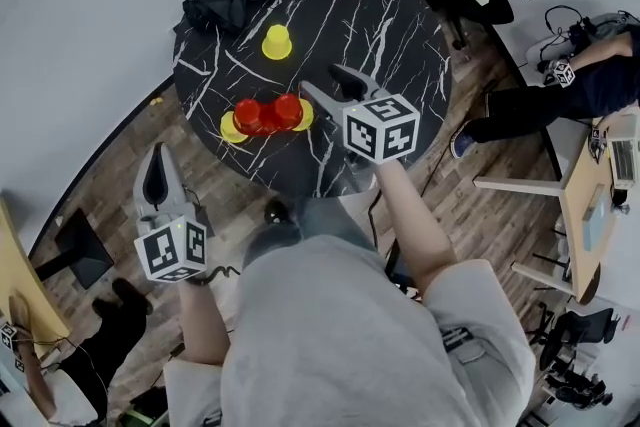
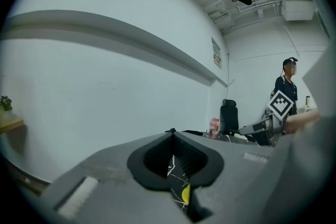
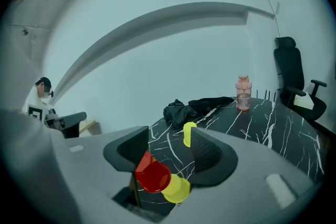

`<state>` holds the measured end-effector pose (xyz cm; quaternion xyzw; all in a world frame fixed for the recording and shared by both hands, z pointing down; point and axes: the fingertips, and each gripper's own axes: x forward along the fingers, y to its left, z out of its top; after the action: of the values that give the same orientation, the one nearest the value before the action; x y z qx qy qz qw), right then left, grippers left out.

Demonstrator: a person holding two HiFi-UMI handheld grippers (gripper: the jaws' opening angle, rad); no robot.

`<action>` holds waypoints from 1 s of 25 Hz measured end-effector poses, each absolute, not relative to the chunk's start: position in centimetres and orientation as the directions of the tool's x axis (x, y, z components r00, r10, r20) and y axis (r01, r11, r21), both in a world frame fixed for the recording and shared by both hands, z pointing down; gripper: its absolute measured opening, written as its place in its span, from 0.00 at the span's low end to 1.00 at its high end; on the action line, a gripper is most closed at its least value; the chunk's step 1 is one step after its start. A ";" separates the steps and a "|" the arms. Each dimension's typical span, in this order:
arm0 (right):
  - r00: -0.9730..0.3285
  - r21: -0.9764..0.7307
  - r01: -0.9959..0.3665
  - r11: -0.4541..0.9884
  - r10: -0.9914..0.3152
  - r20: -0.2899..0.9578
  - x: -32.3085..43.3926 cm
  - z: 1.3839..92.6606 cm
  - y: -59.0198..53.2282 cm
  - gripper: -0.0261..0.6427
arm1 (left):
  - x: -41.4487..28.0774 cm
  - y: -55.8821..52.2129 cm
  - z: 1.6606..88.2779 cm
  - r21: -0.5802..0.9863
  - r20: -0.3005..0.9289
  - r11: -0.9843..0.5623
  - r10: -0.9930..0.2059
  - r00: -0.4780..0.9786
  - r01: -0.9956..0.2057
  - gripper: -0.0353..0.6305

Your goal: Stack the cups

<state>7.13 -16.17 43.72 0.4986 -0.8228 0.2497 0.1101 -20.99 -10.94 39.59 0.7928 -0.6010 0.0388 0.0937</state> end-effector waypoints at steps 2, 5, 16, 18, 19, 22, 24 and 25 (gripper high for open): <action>-0.479 -0.293 -0.876 0.382 -0.754 0.449 7.7 43.9 -17.7 0.41 | -21.2 -11.0 39.7 0.100 0.182 -0.240 -0.950 0.255 -0.966 0.06; -0.484 -0.280 -0.875 0.395 -0.729 0.484 8.0 44.7 -20.2 0.41 | -21.9 -11.1 40.1 0.100 0.195 -0.200 -0.957 0.216 -0.975 0.06; -0.512 -0.248 -0.843 0.477 -0.573 0.640 6.2 51.7 -27.0 0.42 | -23.3 -11.2 42.0 0.098 0.254 -0.055 -0.964 0.079 -0.994 0.06; -0.517 -0.254 -0.836 0.487 -0.542 0.663 5.7 53.3 -27.8 0.43 | -23.2 -11.1 42.6 0.093 0.271 -0.038 -0.961 0.062 -0.995 0.06; -0.520 -0.260 -0.832 0.489 -0.528 0.672 5.4 54.1 -28.1 0.44 | -23.2 -11.1 42.8 0.092 0.279 -0.030 -0.959 0.055 -0.995 0.06; -0.505 -0.250 -0.836 0.489 -0.507 0.699 4.9 56.1 -29.2 0.44 | -23.3 -11.0 43.3 0.087 0.300 -0.007 -0.953 0.033 -0.996 0.06; -0.489 -0.231 -0.841 0.489 -0.504 0.712 4.8 57.1 -29.8 0.44 | -23.4 -10.8 43.6 0.080 0.311 0.004 -0.950 0.021 -0.997 0.06; -0.480 -0.223 -0.845 0.487 -0.504 0.718 4.7 57.5 -30.1 0.44 | -23.5 -10.7 43.8 0.076 0.317 0.010 -0.948 0.015 -0.997 0.06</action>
<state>4.74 -30.06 57.54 0.4161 -0.8104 0.2890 0.2943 -23.51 -10.68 43.79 0.6984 -0.6965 0.0863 0.1407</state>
